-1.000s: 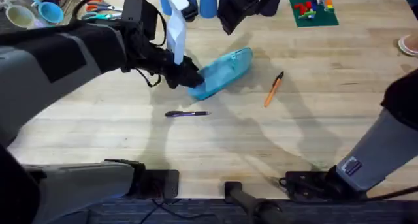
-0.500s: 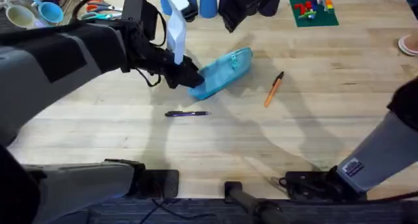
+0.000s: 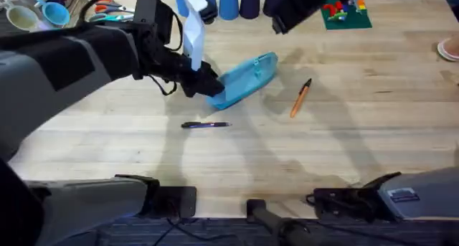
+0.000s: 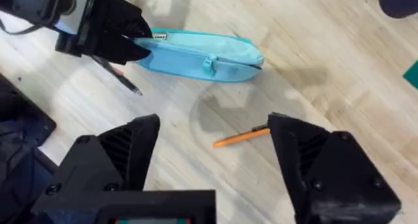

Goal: Unzip the bag, pick up the pens from the table one at a time and place them inside, then zip the bag closed.

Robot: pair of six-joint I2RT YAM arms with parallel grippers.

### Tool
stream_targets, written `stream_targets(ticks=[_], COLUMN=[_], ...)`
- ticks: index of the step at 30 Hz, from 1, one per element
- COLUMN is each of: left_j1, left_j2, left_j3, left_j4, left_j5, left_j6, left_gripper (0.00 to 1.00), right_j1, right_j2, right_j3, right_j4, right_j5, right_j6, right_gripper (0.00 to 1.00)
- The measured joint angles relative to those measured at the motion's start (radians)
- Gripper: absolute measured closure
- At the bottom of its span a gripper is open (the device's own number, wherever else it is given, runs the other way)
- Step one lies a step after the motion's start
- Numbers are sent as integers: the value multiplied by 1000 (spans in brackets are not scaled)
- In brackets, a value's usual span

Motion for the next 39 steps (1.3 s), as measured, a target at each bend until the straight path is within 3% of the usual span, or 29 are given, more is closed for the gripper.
stream_targets(ticks=[14,28,39], left_j1=[0,0,0], left_j2=[0,0,0], left_j3=[0,0,0], left_j4=[0,0,0], left_j5=[0,0,0], left_j6=[0,0,0], left_gripper=[959,959,959], right_j1=[-1,91,111], right_j2=[-254,-258,-211], right_j3=[-392,-708,-807], right_j4=[224,513,623], right_j5=[0,32,64], right_j6=[83,266,345], right_gripper=[5,5,5])
